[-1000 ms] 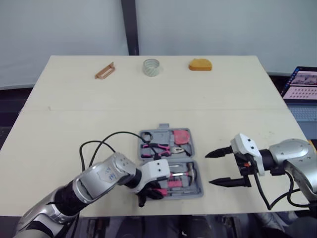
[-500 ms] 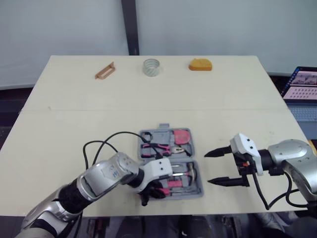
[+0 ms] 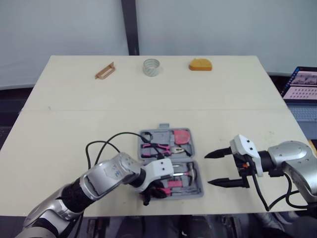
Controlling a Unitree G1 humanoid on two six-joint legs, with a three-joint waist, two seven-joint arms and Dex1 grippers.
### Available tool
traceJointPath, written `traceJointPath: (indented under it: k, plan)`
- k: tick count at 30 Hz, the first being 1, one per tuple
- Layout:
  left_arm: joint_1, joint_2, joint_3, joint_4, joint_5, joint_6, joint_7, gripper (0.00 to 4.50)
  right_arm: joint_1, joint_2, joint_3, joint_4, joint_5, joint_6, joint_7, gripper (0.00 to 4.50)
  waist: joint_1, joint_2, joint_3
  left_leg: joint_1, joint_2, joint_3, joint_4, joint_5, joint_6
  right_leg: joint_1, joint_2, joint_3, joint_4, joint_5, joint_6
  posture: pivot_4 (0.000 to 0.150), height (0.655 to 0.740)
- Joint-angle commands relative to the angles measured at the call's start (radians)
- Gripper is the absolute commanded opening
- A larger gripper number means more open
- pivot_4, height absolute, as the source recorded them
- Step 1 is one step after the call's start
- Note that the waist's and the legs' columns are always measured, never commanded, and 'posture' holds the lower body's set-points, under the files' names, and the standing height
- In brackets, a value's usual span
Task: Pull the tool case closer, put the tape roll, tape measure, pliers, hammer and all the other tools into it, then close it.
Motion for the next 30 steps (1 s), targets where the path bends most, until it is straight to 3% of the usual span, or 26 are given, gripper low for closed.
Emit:
traceJointPath:
  k: [1,5,6,9,30]
  plan:
    - [-0.003,-0.004,-0.001,-0.015,-0.009,-0.017,-0.002,0.63,-0.004,0.005,-0.026,-0.031,0.015,-0.017,-0.009,4.5,0.0,0.0,0.0,0.0,0.0,0.0,0.0,0.0,0.0,0.0,0.0,0.0,0.0,0.0,0.0,0.15,0.74]
    - [-0.001,0.004,-0.005,-0.016,-0.008,-0.025,-0.005,0.63,-0.003,0.005,-0.026,-0.03,0.014,-0.018,-0.009,4.5,0.0,0.0,0.0,0.0,0.0,0.0,0.0,0.0,0.0,0.0,0.0,0.0,0.0,0.0,0.0,0.15,0.74]
    - [-0.001,0.005,-0.006,-0.017,-0.008,-0.025,-0.005,1.67,-0.003,0.005,-0.026,-0.029,0.014,-0.019,-0.009,4.5,0.0,0.0,0.0,0.0,0.0,0.0,0.0,0.0,0.0,0.0,0.0,0.0,0.0,0.0,0.0,0.15,0.74]
    - [-0.002,0.007,-0.006,-0.022,-0.011,-0.026,-0.006,2.88,-0.001,0.005,-0.027,-0.029,0.015,-0.02,-0.008,4.5,0.001,0.0,0.0,0.0,0.0,0.0,0.0,0.0,0.0,0.0,0.0,0.0,0.0,0.0,0.0,0.15,0.74]
    - [-0.062,0.051,0.119,-0.071,-0.08,-0.049,-0.038,2.88,-0.001,-0.002,-0.023,-0.022,0.03,-0.02,0.006,4.5,0.002,0.0,0.0,0.0,0.0,0.0,0.001,0.0,0.0,0.0,0.0,0.0,0.0,0.0,0.0,0.15,0.74]
